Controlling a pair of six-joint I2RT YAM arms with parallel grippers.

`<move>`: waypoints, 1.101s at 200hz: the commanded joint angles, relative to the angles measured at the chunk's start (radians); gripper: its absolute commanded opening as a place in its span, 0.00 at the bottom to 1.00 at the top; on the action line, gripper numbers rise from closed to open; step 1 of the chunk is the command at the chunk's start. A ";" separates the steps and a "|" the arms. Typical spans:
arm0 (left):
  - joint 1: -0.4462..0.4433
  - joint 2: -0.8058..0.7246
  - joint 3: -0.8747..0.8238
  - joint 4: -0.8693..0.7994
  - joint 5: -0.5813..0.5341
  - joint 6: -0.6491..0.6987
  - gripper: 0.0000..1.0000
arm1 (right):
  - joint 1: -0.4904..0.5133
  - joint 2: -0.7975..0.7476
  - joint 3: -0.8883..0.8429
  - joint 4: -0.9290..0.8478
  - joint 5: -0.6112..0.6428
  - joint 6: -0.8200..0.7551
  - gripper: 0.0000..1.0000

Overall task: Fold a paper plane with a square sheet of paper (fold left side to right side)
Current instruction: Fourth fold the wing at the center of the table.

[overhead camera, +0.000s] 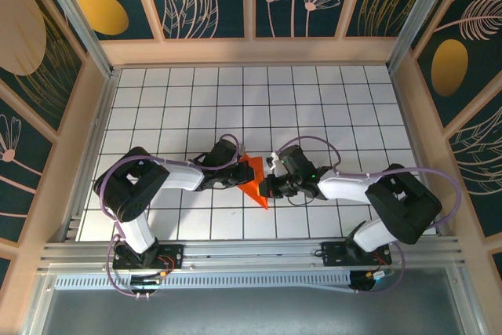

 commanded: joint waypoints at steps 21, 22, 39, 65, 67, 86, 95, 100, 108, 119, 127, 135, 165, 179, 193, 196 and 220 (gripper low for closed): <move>-0.002 0.031 0.007 -0.065 -0.044 0.008 0.00 | -0.003 0.015 -0.001 -0.040 0.046 -0.010 0.00; -0.003 0.031 0.007 -0.065 -0.044 0.008 0.00 | -0.003 0.016 -0.001 -0.041 0.046 -0.010 0.00; -0.001 0.032 0.007 -0.066 -0.044 0.008 0.00 | -0.004 0.025 -0.004 -0.048 0.047 -0.013 0.00; -0.001 0.029 0.003 -0.066 -0.045 0.008 0.00 | -0.003 0.038 -0.007 -0.057 0.047 -0.016 0.00; -0.002 0.029 0.002 -0.066 -0.045 0.008 0.00 | -0.003 0.039 -0.008 -0.057 0.047 -0.017 0.00; -0.002 0.027 0.003 -0.067 -0.045 0.007 0.00 | -0.002 0.046 -0.010 -0.060 0.052 -0.017 0.00; -0.001 0.027 0.003 -0.067 -0.045 0.008 0.00 | -0.003 0.048 -0.012 -0.061 0.057 -0.017 0.00; -0.002 0.027 0.002 -0.066 -0.045 0.008 0.00 | -0.003 0.050 -0.012 -0.064 0.060 -0.017 0.00; -0.001 0.028 0.004 -0.067 -0.044 0.008 0.00 | -0.003 0.054 -0.013 -0.066 0.063 -0.017 0.00; -0.001 0.027 0.005 -0.066 -0.043 0.008 0.00 | -0.002 0.058 -0.012 -0.067 0.064 -0.017 0.00; -0.002 0.027 0.005 -0.067 -0.044 0.008 0.00 | -0.002 0.061 -0.012 -0.072 0.067 -0.019 0.00; -0.002 0.026 0.008 -0.066 -0.044 0.006 0.00 | -0.001 0.064 -0.012 -0.076 0.071 -0.019 0.00; -0.002 0.012 0.011 -0.070 -0.049 0.006 0.00 | 0.001 0.078 -0.015 -0.098 0.092 -0.021 0.00; -0.002 -0.001 0.017 -0.069 -0.054 0.006 0.00 | 0.002 0.084 -0.018 -0.106 0.099 -0.016 0.00; -0.001 -0.019 0.025 -0.060 -0.051 0.004 0.02 | 0.005 0.092 -0.018 -0.120 0.114 -0.013 0.00; -0.001 -0.023 0.025 -0.056 -0.050 0.004 0.02 | 0.006 0.093 -0.018 -0.123 0.117 -0.011 0.00; -0.001 -0.044 0.032 -0.039 -0.047 -0.002 0.02 | 0.012 0.105 -0.017 -0.148 0.140 -0.007 0.00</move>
